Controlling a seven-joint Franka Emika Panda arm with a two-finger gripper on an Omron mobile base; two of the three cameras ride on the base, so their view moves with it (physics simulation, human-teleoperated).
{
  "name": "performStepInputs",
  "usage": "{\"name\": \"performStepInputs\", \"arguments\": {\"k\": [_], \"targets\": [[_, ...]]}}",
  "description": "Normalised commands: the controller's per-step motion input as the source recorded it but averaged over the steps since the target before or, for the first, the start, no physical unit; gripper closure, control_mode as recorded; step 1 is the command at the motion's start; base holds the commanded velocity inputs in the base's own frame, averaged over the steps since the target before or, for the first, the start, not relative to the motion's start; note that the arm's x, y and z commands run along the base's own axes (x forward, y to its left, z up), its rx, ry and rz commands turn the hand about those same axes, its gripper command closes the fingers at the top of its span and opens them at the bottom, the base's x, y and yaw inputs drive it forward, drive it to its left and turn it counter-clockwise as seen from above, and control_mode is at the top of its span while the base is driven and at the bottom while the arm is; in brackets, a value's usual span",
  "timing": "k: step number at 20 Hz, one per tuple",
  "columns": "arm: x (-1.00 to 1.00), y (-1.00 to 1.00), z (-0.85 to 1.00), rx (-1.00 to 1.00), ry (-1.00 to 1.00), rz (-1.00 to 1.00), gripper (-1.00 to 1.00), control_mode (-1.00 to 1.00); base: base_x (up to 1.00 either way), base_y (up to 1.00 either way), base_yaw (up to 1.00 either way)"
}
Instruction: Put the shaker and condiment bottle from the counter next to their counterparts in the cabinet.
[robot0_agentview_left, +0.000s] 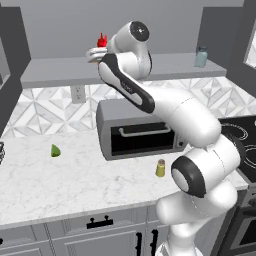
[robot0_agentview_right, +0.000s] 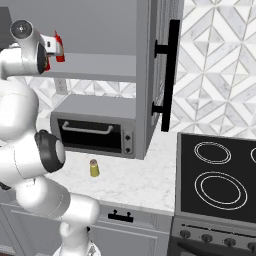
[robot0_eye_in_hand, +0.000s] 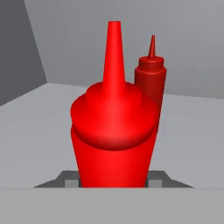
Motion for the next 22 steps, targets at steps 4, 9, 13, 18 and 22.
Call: {"name": "performStepInputs", "arguments": {"k": [4,9,13,18,22], "targets": [[0.37,0.13,-0.04,0.0,0.0,0.0,1.0,-1.0,0.0,0.0,0.0],[0.45,0.12,-0.13,0.0,0.02,0.0,1.0,-1.0,0.0,0.0,0.0],[0.48,0.11,-0.25,0.0,0.04,0.0,1.0,-1.0,0.0,0.0,0.0],[0.43,0.09,-0.21,0.0,0.02,0.0,1.0,-1.0,0.0,0.0,0.0],[0.27,0.09,-0.25,0.0,0.0,0.0,1.0,-1.0,0.0,0.0,0.0]]}}
